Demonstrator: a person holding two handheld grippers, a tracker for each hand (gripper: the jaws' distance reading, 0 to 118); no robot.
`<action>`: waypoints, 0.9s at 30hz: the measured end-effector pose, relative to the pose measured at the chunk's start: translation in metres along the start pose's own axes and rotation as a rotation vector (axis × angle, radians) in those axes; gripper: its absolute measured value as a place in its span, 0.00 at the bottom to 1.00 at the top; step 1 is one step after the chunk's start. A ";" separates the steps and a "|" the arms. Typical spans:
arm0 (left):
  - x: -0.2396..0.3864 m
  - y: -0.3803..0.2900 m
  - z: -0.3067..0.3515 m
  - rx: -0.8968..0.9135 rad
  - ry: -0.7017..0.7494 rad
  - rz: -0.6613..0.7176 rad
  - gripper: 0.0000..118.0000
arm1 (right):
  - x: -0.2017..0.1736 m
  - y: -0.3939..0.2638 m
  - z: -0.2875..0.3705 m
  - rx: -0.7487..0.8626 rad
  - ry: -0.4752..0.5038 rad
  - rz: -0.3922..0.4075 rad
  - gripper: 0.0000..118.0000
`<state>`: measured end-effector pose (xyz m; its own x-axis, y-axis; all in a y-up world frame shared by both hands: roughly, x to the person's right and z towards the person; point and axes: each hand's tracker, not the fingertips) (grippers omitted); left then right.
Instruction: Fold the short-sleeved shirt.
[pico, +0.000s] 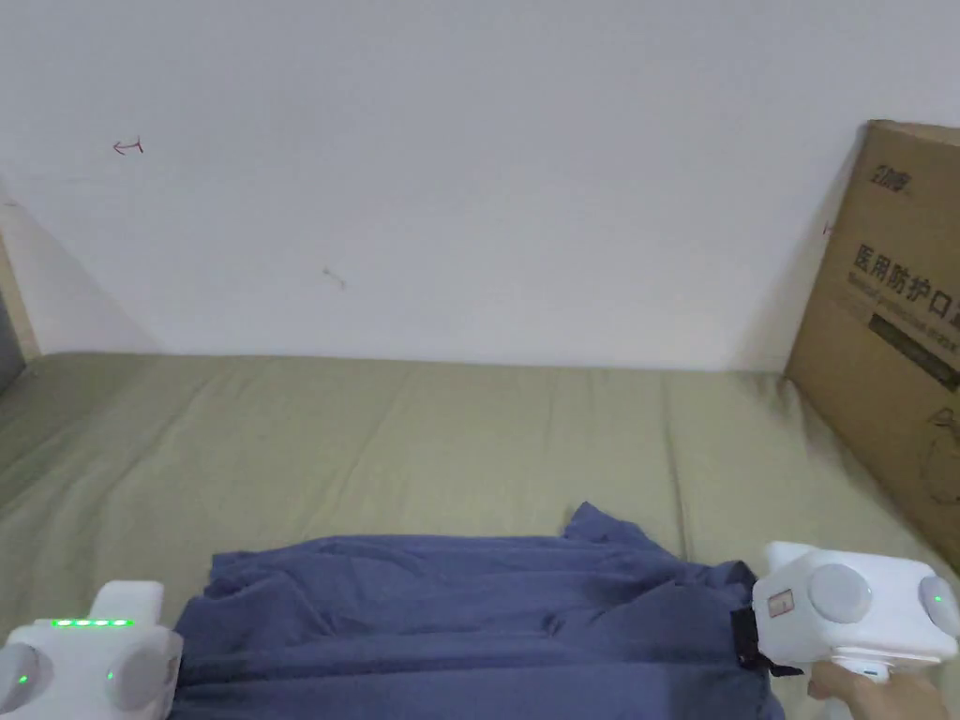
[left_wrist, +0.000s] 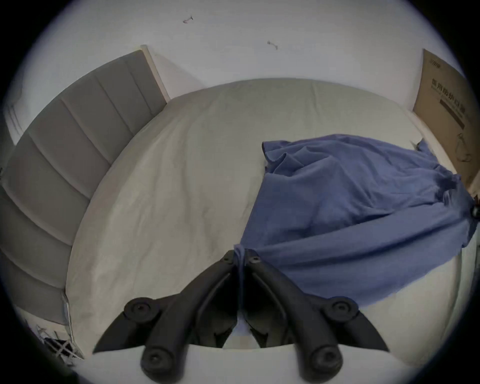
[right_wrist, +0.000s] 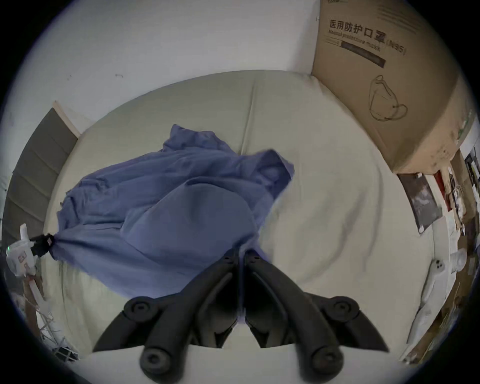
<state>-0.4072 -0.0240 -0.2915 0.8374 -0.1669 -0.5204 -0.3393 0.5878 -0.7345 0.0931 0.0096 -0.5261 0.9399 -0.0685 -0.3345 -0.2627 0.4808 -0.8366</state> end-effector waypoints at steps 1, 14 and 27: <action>-0.004 -0.006 0.010 0.027 -0.009 -0.003 0.02 | 0.001 -0.016 0.012 0.029 0.000 0.019 0.01; -0.055 -0.206 0.136 0.043 -0.030 -0.067 0.02 | 0.007 -0.290 0.135 0.003 0.017 0.025 0.01; -0.089 -0.315 0.198 0.040 -0.042 -0.010 0.02 | 0.016 -0.393 0.177 -0.032 0.071 -0.066 0.01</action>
<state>-0.2896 -0.0373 0.0721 0.8582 -0.1405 -0.4937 -0.3137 0.6176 -0.7212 0.2501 -0.0255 -0.1254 0.9379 -0.1608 -0.3074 -0.2090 0.4450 -0.8708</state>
